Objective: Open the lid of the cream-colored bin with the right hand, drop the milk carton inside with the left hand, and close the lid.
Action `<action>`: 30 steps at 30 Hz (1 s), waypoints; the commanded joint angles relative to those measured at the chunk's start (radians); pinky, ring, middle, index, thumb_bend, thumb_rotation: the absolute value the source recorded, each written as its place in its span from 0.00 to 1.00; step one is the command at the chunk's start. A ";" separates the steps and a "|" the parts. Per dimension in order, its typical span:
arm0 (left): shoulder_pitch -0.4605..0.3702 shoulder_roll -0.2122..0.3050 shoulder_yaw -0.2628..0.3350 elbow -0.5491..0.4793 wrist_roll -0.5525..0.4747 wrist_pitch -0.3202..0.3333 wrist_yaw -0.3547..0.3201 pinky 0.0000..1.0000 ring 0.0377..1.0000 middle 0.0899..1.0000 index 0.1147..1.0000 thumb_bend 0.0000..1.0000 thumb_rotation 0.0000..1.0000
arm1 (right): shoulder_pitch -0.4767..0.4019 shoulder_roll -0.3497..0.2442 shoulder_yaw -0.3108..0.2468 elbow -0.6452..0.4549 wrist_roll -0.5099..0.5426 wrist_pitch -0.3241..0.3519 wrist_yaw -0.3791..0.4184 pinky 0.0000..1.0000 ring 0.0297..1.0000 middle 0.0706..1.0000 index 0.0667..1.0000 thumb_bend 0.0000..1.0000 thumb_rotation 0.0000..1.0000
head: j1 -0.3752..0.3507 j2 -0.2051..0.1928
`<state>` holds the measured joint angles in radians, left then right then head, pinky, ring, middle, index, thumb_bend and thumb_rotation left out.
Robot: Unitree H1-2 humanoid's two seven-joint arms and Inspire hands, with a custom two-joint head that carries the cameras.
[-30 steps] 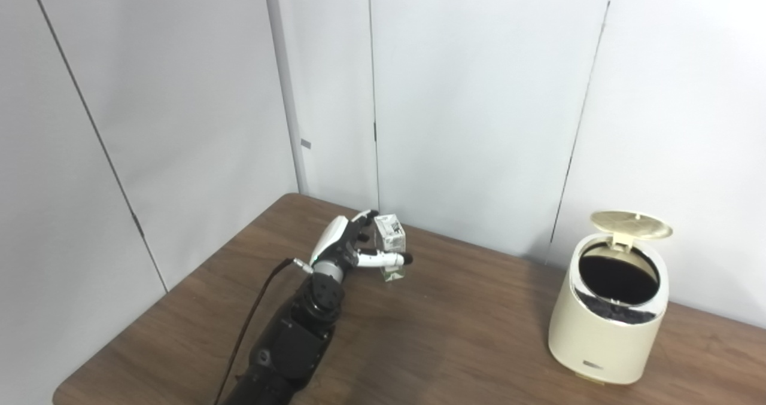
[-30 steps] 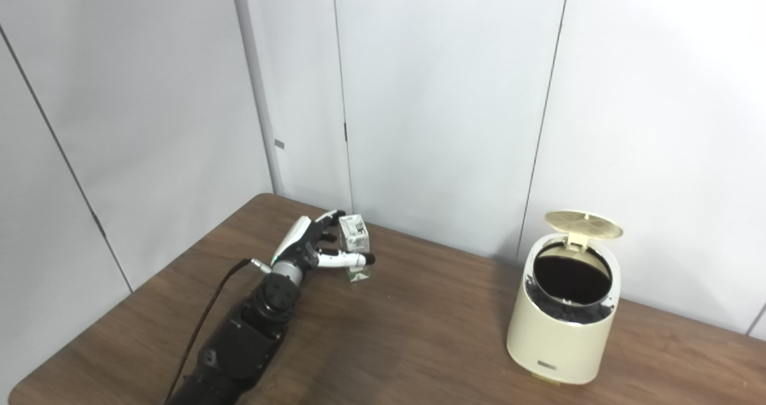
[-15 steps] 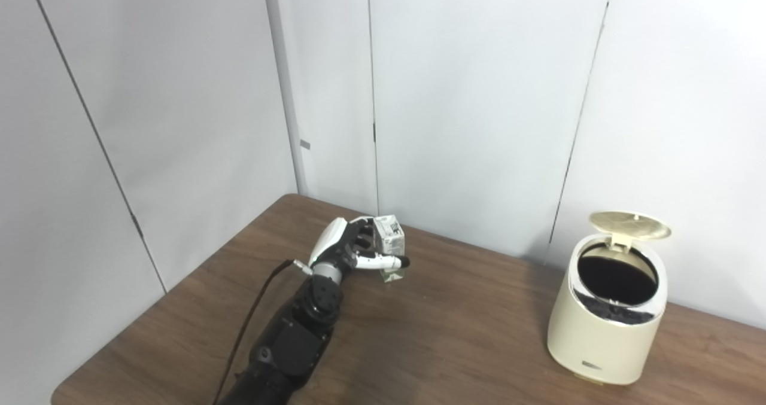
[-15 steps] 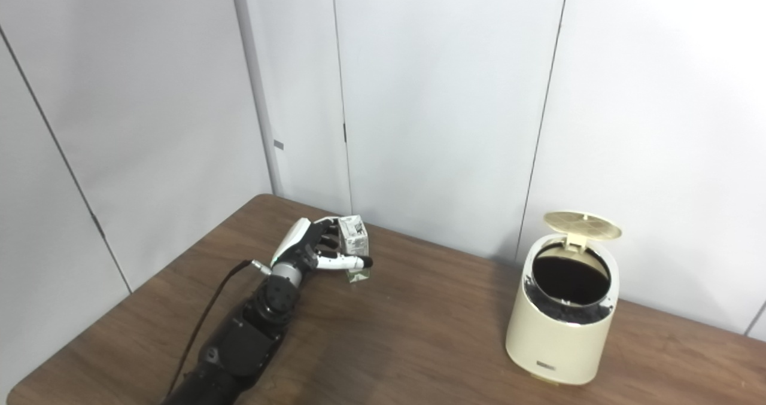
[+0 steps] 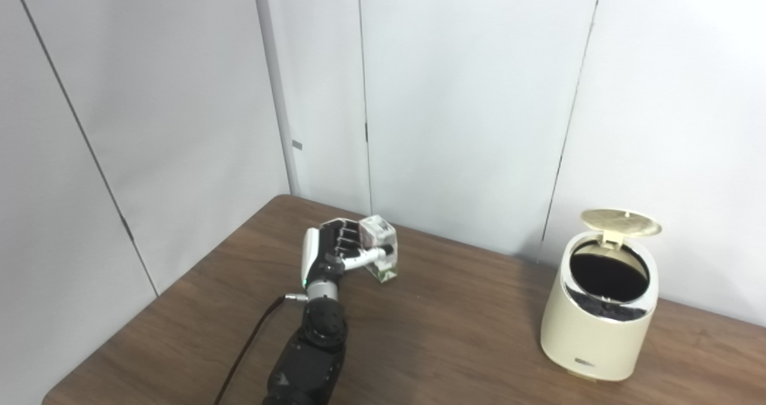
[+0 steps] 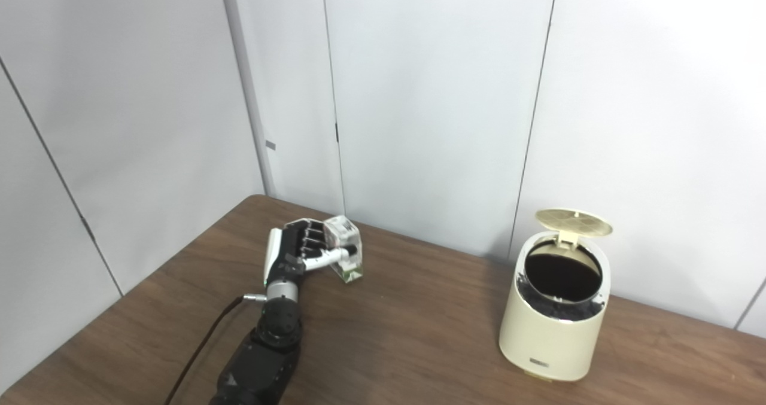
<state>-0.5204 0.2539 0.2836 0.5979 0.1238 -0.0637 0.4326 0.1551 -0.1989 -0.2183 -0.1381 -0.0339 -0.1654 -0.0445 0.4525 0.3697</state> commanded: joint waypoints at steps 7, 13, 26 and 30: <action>-0.072 0.019 0.025 -0.040 -0.042 -0.012 0.024 0.54 0.53 0.49 0.38 0.52 0.00 | 0.002 0.010 0.012 -0.009 -0.014 -0.011 -0.003 0.58 0.64 0.64 0.62 0.24 0.17 | -0.006 -0.003; -0.065 0.016 0.026 -0.059 -0.065 -0.037 0.008 0.51 0.50 0.47 0.39 0.52 0.00 | -0.007 0.025 0.030 0.003 -0.036 -0.023 -0.011 0.57 0.64 0.65 0.62 0.24 0.17 | -0.035 -0.001; 0.098 -0.028 -0.038 -0.464 -0.025 -0.165 -0.056 0.26 0.36 0.42 0.45 0.50 0.00 | -0.046 0.119 0.118 0.026 -0.148 -0.046 -0.054 0.58 0.70 0.71 0.67 0.18 0.43 | -0.308 0.014; 0.142 -0.053 -0.063 -0.577 -0.034 -0.235 -0.097 0.34 0.38 0.44 0.43 0.50 0.00 | -0.071 0.125 0.137 0.082 -0.170 -0.111 -0.069 0.57 0.68 0.69 0.67 0.14 0.30 | -0.354 0.011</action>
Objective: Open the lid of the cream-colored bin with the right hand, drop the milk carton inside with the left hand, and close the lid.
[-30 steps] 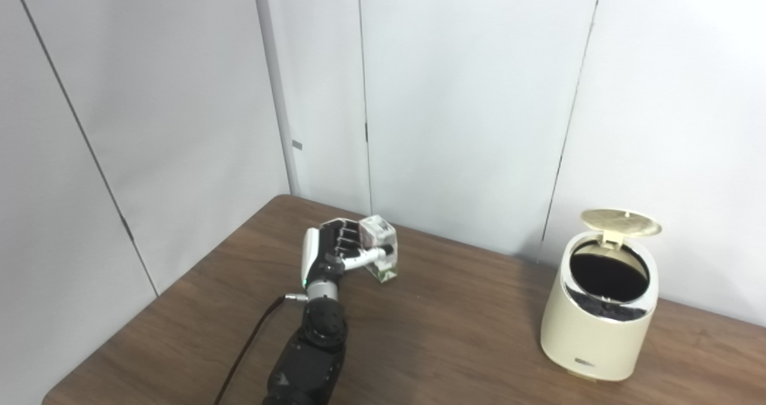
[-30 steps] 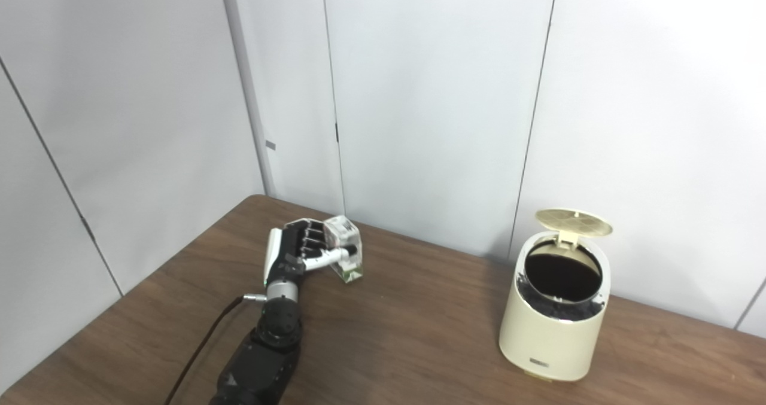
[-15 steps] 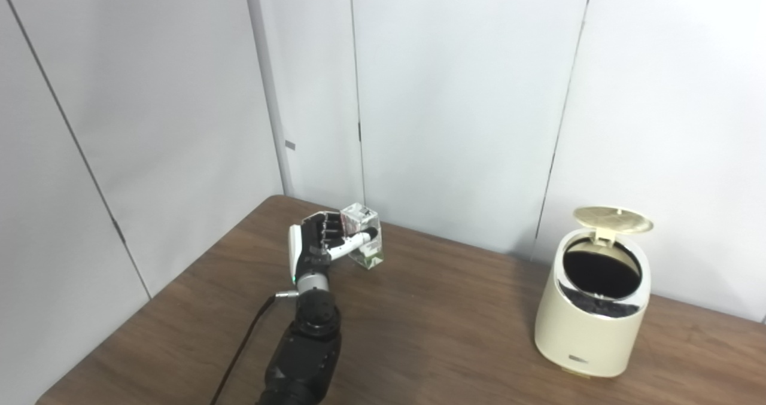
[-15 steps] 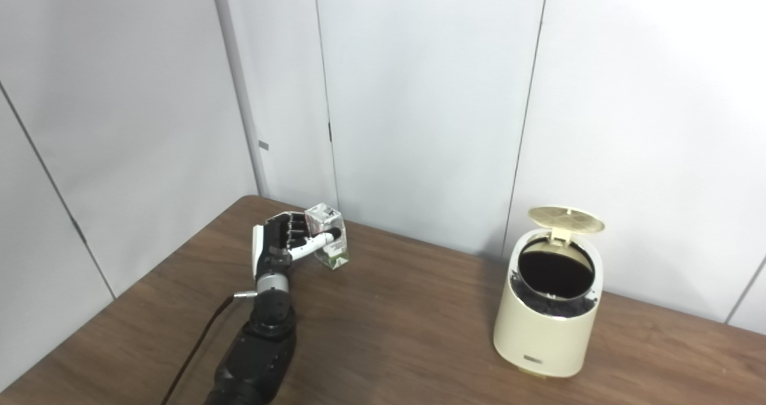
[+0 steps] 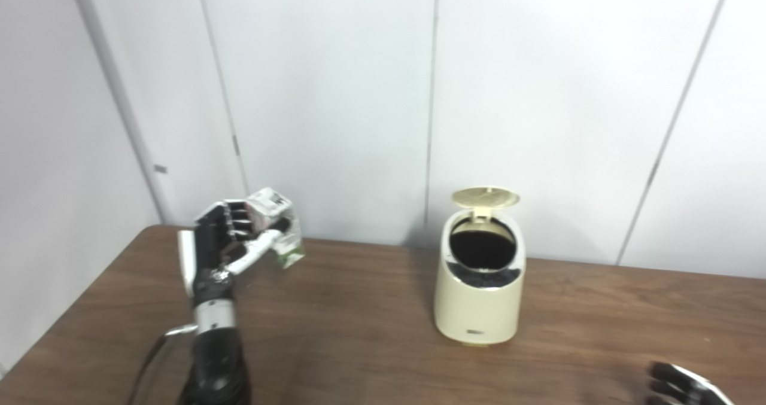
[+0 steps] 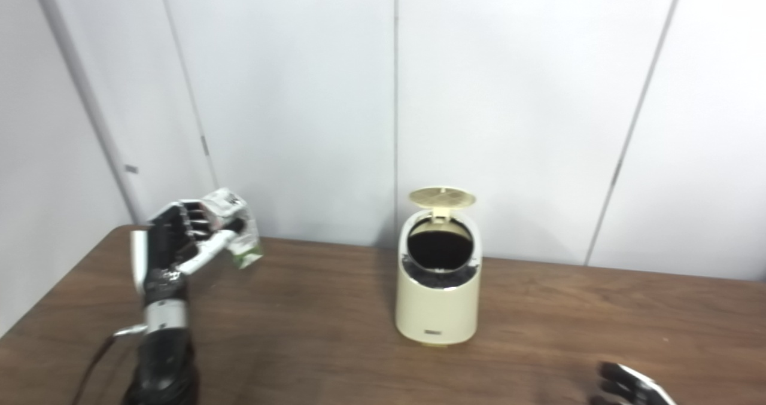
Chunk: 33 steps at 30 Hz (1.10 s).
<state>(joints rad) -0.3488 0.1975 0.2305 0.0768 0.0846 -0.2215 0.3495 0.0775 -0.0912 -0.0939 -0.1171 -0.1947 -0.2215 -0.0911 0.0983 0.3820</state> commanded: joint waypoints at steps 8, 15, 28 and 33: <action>0.025 -0.035 -0.057 -0.182 -0.007 -0.162 -0.091 0.46 0.47 0.42 0.41 0.50 0.00 | -0.020 0.051 0.054 0.090 -0.057 -0.090 -0.058 0.55 0.65 0.67 0.66 0.12 0.06 | -0.049 0.022; 0.064 -0.085 -0.103 -0.273 0.067 -0.202 -0.125 0.72 0.48 0.42 0.40 0.50 0.00 | -0.022 0.063 0.085 0.060 -0.111 -0.039 -0.074 0.59 0.67 0.68 0.67 0.17 0.01 | -0.085 0.030; 0.028 -0.150 -0.209 -0.332 0.057 -0.202 -0.218 0.66 0.47 0.44 0.40 0.50 0.00 | -0.041 0.090 0.113 0.086 -0.133 -0.023 -0.108 0.57 0.66 0.68 0.68 0.22 0.03 | -0.115 0.029; -0.032 -0.177 -0.236 -0.280 0.068 -0.214 -0.235 0.67 0.48 0.42 0.41 0.50 0.00 | -0.043 0.095 0.127 0.094 -0.163 -0.027 -0.126 0.53 0.63 0.66 0.67 0.22 0.04 | -0.134 0.028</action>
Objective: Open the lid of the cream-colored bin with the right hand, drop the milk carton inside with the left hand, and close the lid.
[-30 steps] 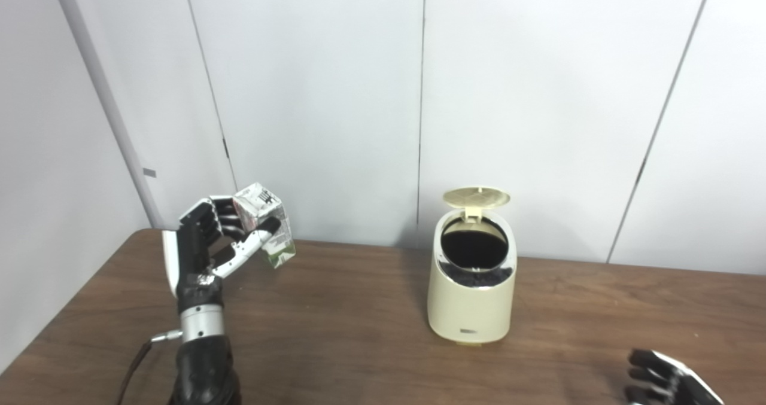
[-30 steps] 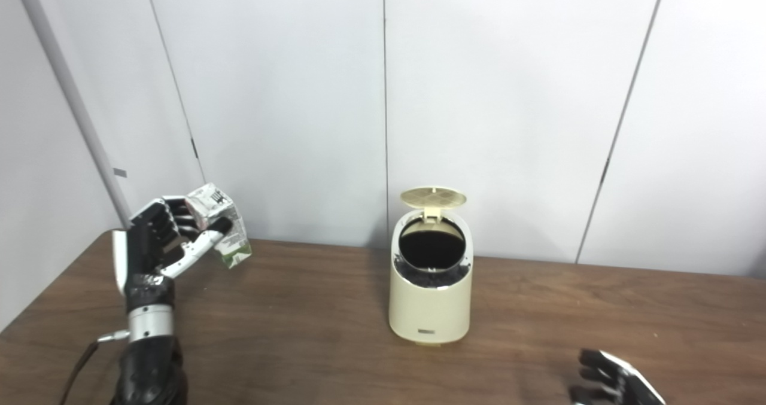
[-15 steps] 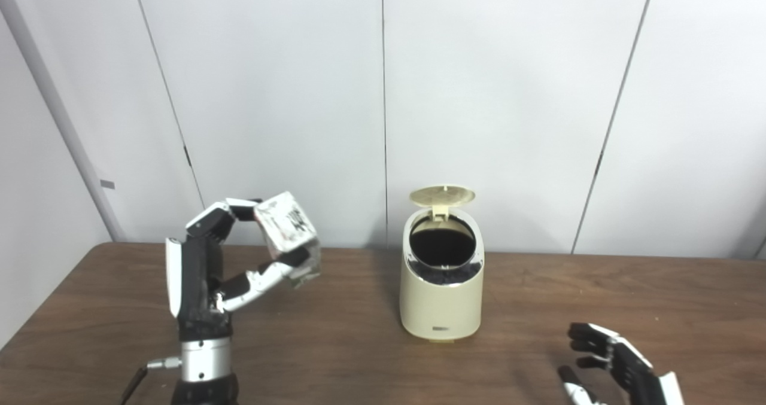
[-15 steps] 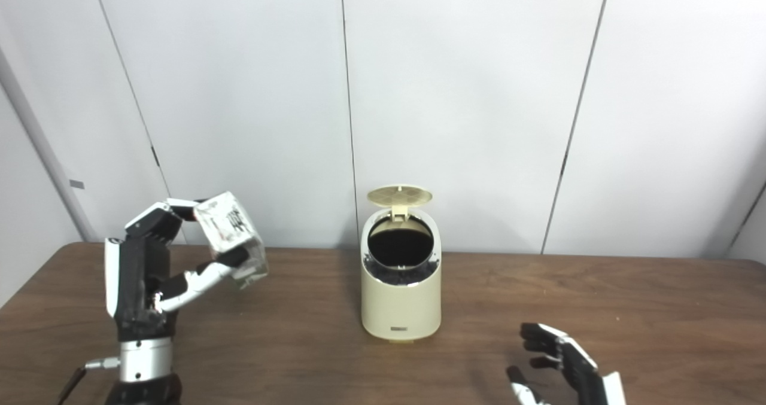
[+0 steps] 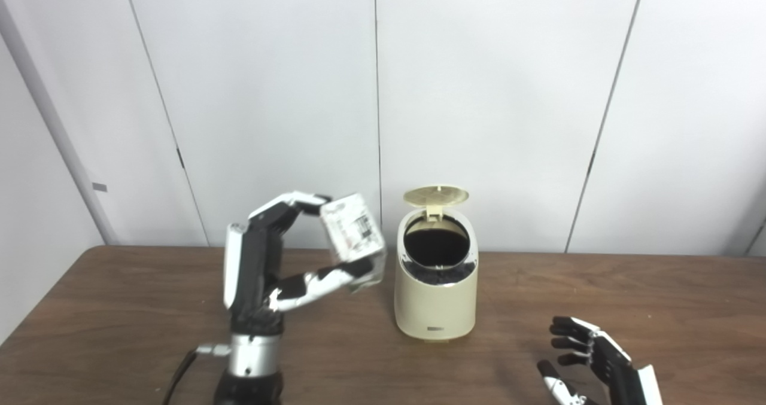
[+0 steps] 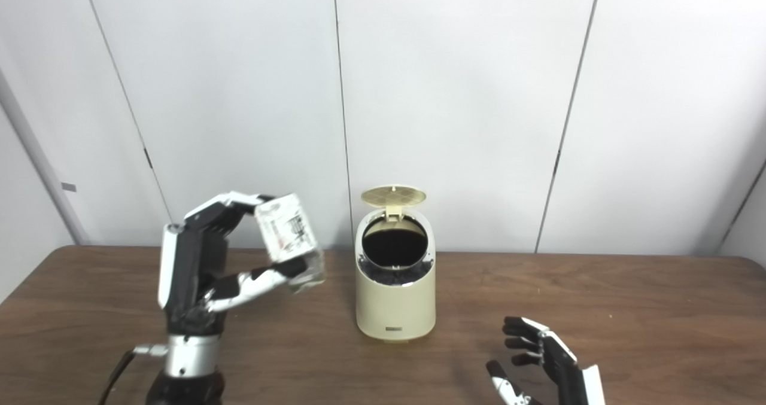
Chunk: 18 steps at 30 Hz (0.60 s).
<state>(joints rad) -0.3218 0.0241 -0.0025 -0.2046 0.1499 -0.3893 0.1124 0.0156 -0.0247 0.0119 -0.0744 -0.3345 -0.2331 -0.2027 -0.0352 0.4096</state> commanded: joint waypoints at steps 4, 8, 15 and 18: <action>-0.125 -0.010 -0.023 0.090 0.001 -0.075 -0.005 0.66 0.49 0.41 0.41 0.50 0.00 | 0.022 0.038 0.026 0.050 -0.028 -0.011 -0.022 0.55 0.65 0.67 0.67 0.23 0.08 | -0.012 0.000; -0.187 -0.009 -0.043 0.170 0.009 -0.079 0.000 0.68 0.50 0.41 0.41 0.50 0.00 | 0.027 0.046 0.032 0.045 -0.025 -0.011 -0.026 0.56 0.65 0.67 0.67 0.22 0.09 | -0.023 0.002; -0.272 0.001 -0.099 0.320 0.013 -0.081 0.047 0.63 0.51 0.41 0.39 0.50 0.00 | 0.037 0.053 0.051 0.035 -0.047 -0.007 -0.033 0.57 0.66 0.68 0.68 0.21 0.13 | -0.050 0.003; -0.298 0.017 -0.137 0.377 0.002 -0.080 0.054 0.64 0.51 0.42 0.38 0.50 0.00 | 0.039 0.058 0.054 0.039 -0.052 -0.015 -0.040 0.58 0.66 0.68 0.67 0.22 0.13 | -0.057 0.004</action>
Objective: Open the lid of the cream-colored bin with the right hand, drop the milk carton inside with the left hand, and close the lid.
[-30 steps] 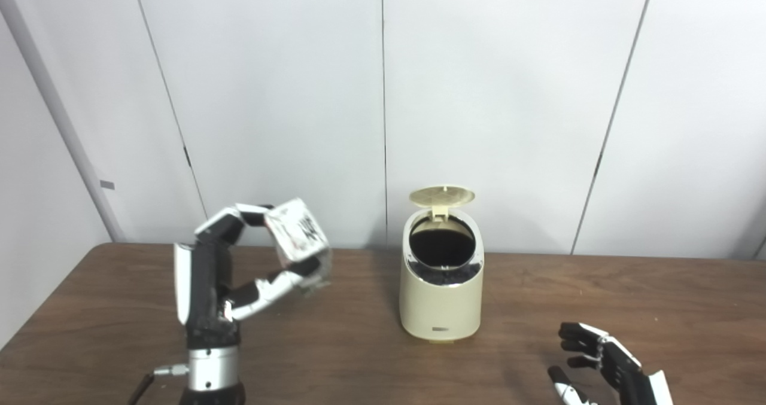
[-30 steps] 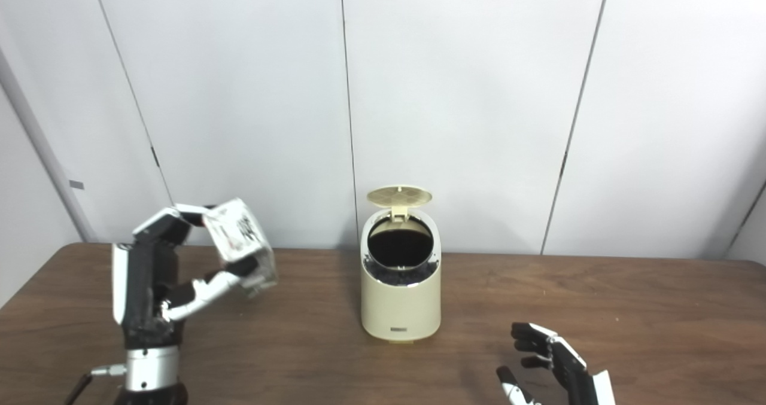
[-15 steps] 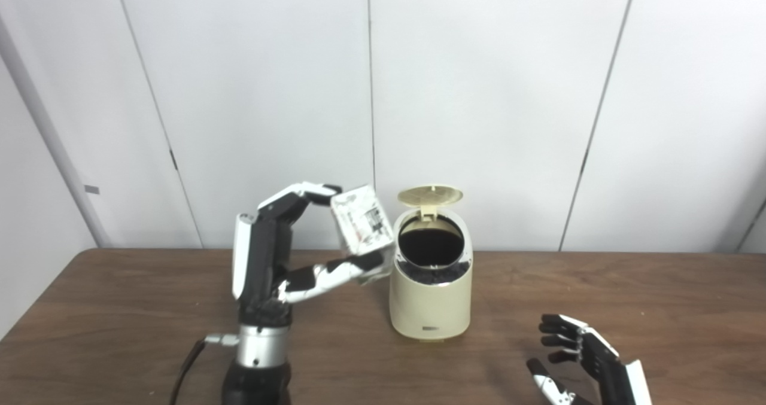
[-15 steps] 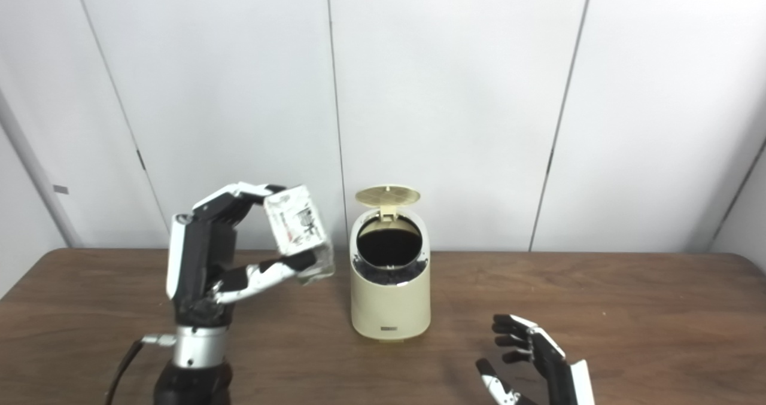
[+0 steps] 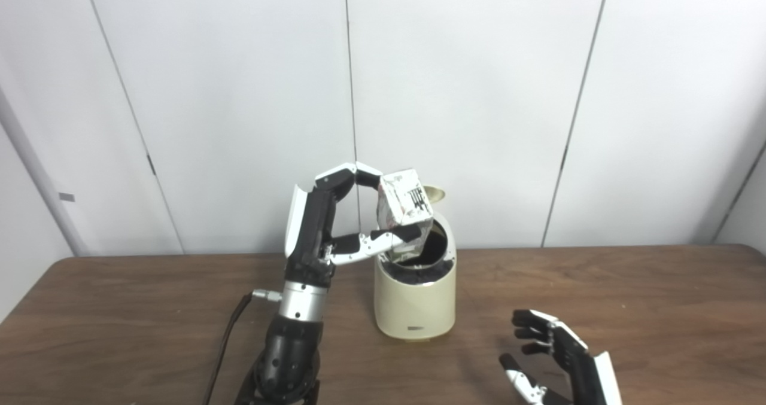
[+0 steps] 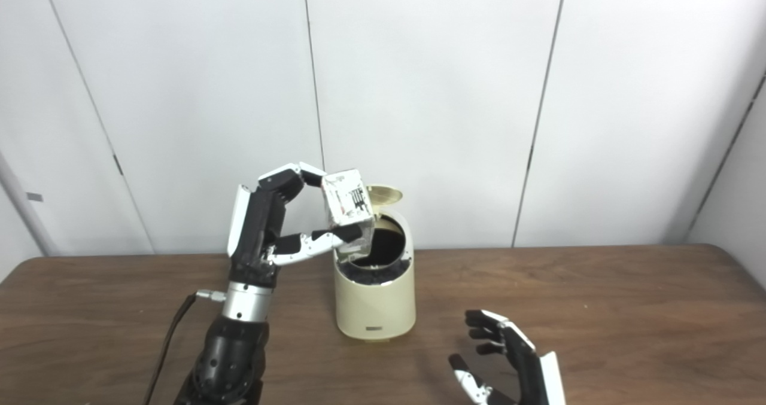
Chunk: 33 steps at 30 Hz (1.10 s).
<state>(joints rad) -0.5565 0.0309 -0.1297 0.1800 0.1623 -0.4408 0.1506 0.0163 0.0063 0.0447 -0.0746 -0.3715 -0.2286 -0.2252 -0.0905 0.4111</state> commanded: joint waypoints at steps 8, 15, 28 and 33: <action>-0.111 0.060 -0.099 0.096 -0.032 -0.029 0.015 0.66 0.51 0.43 0.36 0.50 0.00 | 0.050 0.035 0.034 0.027 -0.038 -0.017 -0.027 0.57 0.65 0.67 0.67 0.23 0.21 | -0.021 0.009; -0.134 0.062 -0.158 0.155 -0.028 -0.029 0.075 0.69 0.52 0.43 0.36 0.50 0.00 | 0.059 0.040 0.035 0.017 -0.043 -0.004 -0.030 0.57 0.66 0.67 0.67 0.23 0.23 | -0.031 0.008; -0.157 0.095 -0.262 0.176 -0.013 -0.029 0.174 0.65 0.51 0.43 0.36 0.50 0.00 | 0.092 0.035 0.045 -0.020 -0.060 -0.008 -0.033 0.56 0.65 0.67 0.67 0.22 0.20 | -0.031 0.014; -0.190 0.134 -0.332 0.184 0.021 -0.029 0.251 0.63 0.50 0.44 0.35 0.50 0.00 | 0.101 0.037 0.045 -0.031 -0.050 0.003 -0.026 0.56 0.66 0.67 0.67 0.22 0.25 | -0.028 0.013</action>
<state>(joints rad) -0.6702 0.1566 -0.4637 0.3799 0.1718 -0.4411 0.3522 0.0680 0.0418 0.0831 -0.1206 -0.4179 -0.2016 -0.2448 -0.1181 0.4234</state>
